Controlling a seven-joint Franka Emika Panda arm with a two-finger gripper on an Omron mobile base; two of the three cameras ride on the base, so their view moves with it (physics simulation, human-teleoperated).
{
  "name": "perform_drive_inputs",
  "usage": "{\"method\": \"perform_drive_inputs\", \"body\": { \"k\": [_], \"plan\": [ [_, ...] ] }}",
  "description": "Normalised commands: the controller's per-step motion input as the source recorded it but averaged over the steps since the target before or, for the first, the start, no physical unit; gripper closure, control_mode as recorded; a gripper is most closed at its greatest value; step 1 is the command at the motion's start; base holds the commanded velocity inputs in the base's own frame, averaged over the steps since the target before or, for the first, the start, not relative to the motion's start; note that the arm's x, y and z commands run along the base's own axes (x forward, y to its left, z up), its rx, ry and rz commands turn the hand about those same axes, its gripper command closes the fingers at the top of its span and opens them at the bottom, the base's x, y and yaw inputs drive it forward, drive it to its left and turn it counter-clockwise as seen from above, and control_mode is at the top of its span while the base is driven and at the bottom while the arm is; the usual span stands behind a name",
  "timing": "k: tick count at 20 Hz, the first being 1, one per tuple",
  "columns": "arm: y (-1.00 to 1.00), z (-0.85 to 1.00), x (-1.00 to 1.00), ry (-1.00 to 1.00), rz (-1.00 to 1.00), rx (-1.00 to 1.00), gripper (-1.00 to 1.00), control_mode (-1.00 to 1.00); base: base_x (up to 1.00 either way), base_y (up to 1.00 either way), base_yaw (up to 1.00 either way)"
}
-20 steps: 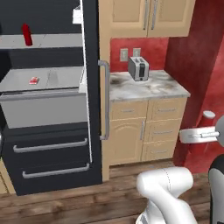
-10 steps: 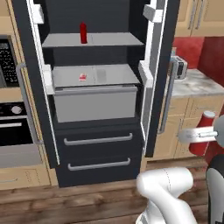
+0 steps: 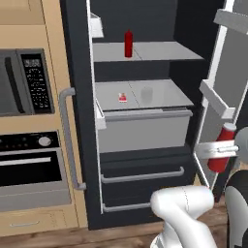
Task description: Place the ketchup and ketchup from the counter to the top shelf of the fridge. If the existing items in the fridge are on the top shelf, move them to other shelves.
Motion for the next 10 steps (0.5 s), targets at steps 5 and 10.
{"method": "perform_drive_inputs", "body": {
  "k": [5, 10],
  "plan": [
    [0.0, 0.0, 0.0, 0.0, 0.0, 0.0, 1.0, 1.0, 0.83, 0.0, -0.01],
    [0.0, 0.0, 0.0, 0.0, 0.0, 0.0, 1.0, 1.0, 0.96, 0.0, -0.01]
  ]
}}
